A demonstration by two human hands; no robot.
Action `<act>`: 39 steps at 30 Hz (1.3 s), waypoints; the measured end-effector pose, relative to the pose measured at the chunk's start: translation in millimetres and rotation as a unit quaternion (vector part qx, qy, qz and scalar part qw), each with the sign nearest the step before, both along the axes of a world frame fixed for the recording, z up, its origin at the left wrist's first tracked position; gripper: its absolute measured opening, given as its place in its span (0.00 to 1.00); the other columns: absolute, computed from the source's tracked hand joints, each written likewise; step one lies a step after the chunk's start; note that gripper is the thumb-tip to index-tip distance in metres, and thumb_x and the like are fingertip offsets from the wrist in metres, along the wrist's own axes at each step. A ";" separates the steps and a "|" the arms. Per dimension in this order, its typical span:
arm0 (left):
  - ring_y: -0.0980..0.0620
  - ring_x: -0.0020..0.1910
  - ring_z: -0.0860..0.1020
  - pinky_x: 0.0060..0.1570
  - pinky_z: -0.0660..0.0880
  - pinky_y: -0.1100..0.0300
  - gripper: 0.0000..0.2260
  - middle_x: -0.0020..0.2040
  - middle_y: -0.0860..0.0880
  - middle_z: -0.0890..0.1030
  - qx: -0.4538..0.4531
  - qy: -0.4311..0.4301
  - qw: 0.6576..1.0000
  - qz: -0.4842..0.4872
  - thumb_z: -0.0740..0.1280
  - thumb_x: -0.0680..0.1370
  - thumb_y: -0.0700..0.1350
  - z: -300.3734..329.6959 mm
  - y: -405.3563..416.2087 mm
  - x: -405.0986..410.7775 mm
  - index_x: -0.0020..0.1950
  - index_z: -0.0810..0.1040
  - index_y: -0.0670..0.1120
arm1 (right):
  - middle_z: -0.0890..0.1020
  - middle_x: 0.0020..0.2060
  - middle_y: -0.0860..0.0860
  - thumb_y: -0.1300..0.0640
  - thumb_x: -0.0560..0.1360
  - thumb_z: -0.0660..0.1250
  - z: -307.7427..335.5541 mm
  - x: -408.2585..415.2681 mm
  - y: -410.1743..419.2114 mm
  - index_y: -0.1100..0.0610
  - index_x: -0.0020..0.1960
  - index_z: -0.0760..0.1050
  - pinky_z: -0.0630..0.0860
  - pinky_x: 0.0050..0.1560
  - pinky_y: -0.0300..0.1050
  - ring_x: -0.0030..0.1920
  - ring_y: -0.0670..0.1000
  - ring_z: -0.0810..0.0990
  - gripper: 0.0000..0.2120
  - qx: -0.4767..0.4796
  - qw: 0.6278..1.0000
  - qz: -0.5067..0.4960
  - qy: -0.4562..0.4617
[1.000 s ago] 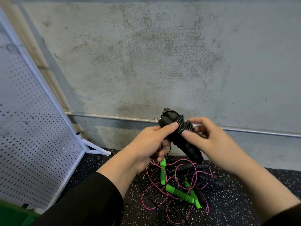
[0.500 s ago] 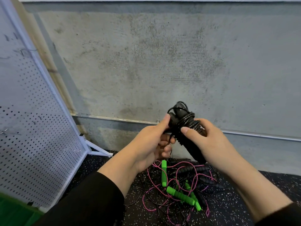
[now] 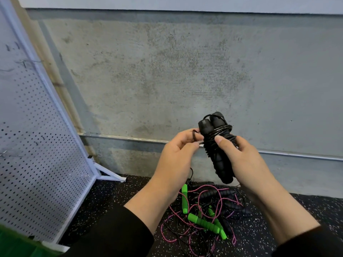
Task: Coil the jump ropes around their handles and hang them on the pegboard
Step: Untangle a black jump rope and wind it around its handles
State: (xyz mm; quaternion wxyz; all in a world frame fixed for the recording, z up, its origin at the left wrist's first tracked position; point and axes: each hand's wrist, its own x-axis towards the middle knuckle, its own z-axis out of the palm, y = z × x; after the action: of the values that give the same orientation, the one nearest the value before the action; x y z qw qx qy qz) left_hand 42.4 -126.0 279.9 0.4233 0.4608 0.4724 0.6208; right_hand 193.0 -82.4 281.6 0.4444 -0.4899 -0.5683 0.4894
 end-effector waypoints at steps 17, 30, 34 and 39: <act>0.60 0.51 0.76 0.55 0.70 0.70 0.14 0.52 0.56 0.80 0.152 0.363 0.909 0.137 0.68 0.80 0.40 -19.2 29.0 -6.3 0.65 0.78 0.48 | 0.86 0.49 0.55 0.41 0.81 0.59 -19.4 -9.5 5.2 0.46 0.59 0.80 0.80 0.42 0.51 0.43 0.54 0.83 0.15 -0.146 0.972 0.090 0.159; 0.51 0.57 0.77 0.60 0.75 0.56 0.15 0.57 0.51 0.78 0.210 0.409 0.878 0.134 0.66 0.82 0.41 -29.8 48.3 -2.9 0.69 0.79 0.42 | 0.85 0.41 0.57 0.55 0.81 0.59 -16.2 4.4 30.0 0.53 0.53 0.80 0.81 0.35 0.48 0.37 0.55 0.82 0.10 -0.192 0.943 0.134 0.237; 0.47 0.56 0.77 0.58 0.75 0.55 0.15 0.57 0.48 0.78 0.244 0.462 0.843 0.128 0.65 0.82 0.39 -29.8 50.8 -4.3 0.69 0.79 0.40 | 0.85 0.44 0.58 0.53 0.81 0.61 -15.2 8.4 29.3 0.57 0.63 0.75 0.81 0.37 0.51 0.39 0.58 0.82 0.14 -0.183 0.949 0.118 0.228; 0.57 0.58 0.76 0.60 0.73 0.62 0.15 0.57 0.51 0.78 0.233 0.394 0.880 0.128 0.65 0.82 0.39 -27.8 44.3 1.3 0.69 0.78 0.40 | 0.84 0.40 0.58 0.54 0.82 0.62 -10.7 12.8 26.5 0.60 0.59 0.76 0.82 0.34 0.51 0.36 0.58 0.82 0.11 -0.187 0.945 0.105 0.246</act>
State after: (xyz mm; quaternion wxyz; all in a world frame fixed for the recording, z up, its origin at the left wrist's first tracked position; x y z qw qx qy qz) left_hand 43.8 -81.7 252.1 -0.0003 0.6879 0.4971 0.5288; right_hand 205.7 -55.8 270.9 0.4165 -0.3660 -0.3883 0.7361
